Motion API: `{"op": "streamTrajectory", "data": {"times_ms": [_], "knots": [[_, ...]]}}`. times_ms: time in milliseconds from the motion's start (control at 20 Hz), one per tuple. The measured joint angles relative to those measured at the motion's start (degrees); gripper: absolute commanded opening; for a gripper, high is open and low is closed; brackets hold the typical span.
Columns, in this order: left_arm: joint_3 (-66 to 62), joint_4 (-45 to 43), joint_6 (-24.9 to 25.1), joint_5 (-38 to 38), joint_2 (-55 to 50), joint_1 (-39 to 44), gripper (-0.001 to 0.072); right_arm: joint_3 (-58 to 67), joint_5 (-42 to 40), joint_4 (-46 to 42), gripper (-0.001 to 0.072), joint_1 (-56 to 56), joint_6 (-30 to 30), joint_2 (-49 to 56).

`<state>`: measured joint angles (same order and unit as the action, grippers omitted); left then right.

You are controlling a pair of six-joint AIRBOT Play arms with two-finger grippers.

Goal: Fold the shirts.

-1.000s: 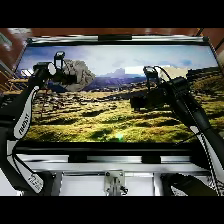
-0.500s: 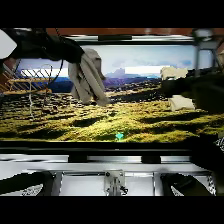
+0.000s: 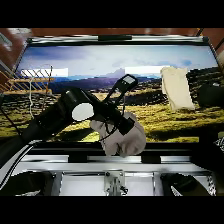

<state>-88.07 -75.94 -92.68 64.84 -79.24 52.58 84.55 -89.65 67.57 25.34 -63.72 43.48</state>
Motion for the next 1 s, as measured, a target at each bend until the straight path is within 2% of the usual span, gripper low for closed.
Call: {"op": "streamTrajectory", "data": {"times_ms": [50,250,450,700,1000], "knots": [[0.24,-0.94,-0.28,1.75,0.17,-0.90,0.0700,-0.24,-1.29,0.31,0.0663,0.00,-0.63,0.26],[1.38,-5.60,-0.90,10.86,2.60,-11.76,0.0701,-6.73,-3.06,7.21,0.0663,-0.02,-4.09,1.03],[7.76,-1.95,-1.03,14.12,3.93,-23.41,0.0715,-21.59,1.33,19.26,0.0663,0.00,-5.99,1.27],[22.84,9.14,0.44,7.65,4.28,-27.39,0.0713,-39.85,7.54,30.27,0.0663,0.00,-6.97,1.33],[33.73,18.38,3.28,-0.28,2.71,-23.30,0.0710,-49.53,15.37,37.40,0.0663,0.00,-6.43,1.36]]}}
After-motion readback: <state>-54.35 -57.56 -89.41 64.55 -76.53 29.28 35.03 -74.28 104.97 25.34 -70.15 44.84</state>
